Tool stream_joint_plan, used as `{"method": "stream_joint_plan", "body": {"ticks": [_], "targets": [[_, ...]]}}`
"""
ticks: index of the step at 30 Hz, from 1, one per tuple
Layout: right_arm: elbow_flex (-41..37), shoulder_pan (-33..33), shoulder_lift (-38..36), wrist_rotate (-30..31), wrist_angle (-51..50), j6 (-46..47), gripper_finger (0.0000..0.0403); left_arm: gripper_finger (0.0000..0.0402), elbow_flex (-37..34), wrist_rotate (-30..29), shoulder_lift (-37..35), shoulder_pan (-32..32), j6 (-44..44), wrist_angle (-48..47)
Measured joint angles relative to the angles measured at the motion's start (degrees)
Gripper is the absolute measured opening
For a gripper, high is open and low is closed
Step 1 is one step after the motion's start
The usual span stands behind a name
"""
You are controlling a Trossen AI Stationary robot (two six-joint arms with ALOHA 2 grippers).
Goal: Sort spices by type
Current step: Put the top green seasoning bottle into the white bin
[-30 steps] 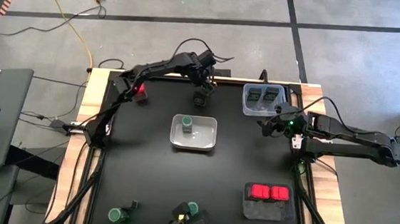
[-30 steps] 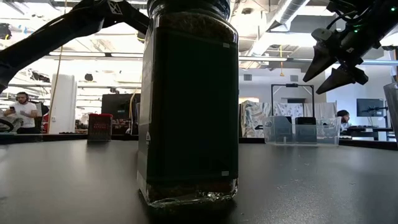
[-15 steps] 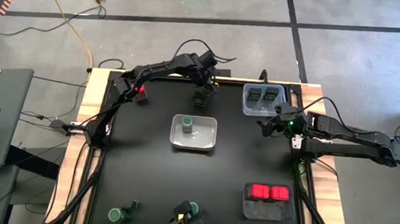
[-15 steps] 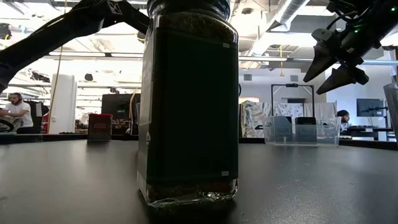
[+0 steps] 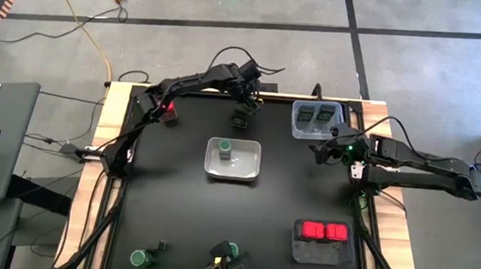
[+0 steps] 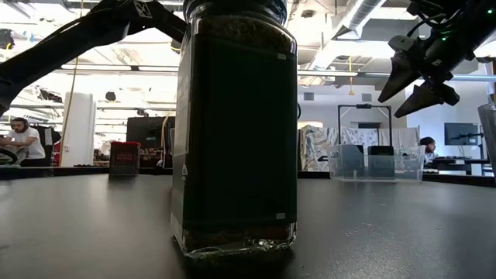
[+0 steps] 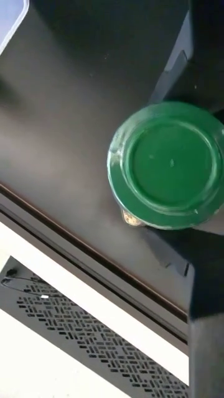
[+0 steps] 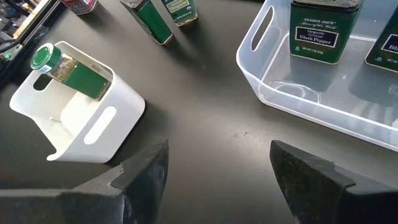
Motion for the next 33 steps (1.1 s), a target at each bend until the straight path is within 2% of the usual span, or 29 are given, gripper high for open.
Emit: {"method": "stream_joint_plan", "body": {"ticks": [5,14,19,23,26,33], "targets": [[0.0,0.0,0.0,0.0,0.0,0.0,0.0306,0.0194,0.0,0.0,-0.1,0.0,-0.6,-0.2],[0.0,0.0,0.0,0.0,0.0,-0.8,0.0306,0.0193,1.3,-0.4,-0.1,0.0,-2.6,-1.9],[0.0,0.0,0.0,0.0,0.0,-1.3,0.0306,0.0193,7.9,-3.1,-0.7,-0.3,-2.5,-4.8],[0.0,0.0,0.0,0.0,0.0,-1.4,0.0306,0.0193,16.0,-3.7,-0.7,-0.9,-2.2,-9.5],[0.0,0.0,0.0,0.0,0.0,-1.4,0.0306,0.0193,14.4,-3.5,-4.2,-2.1,-3.0,-7.1],[0.0,0.0,0.0,0.0,0.2,-5.2,0.0306,0.0193,14.3,-4.9,-11.1,-6.8,-3.3,-11.7]]}}
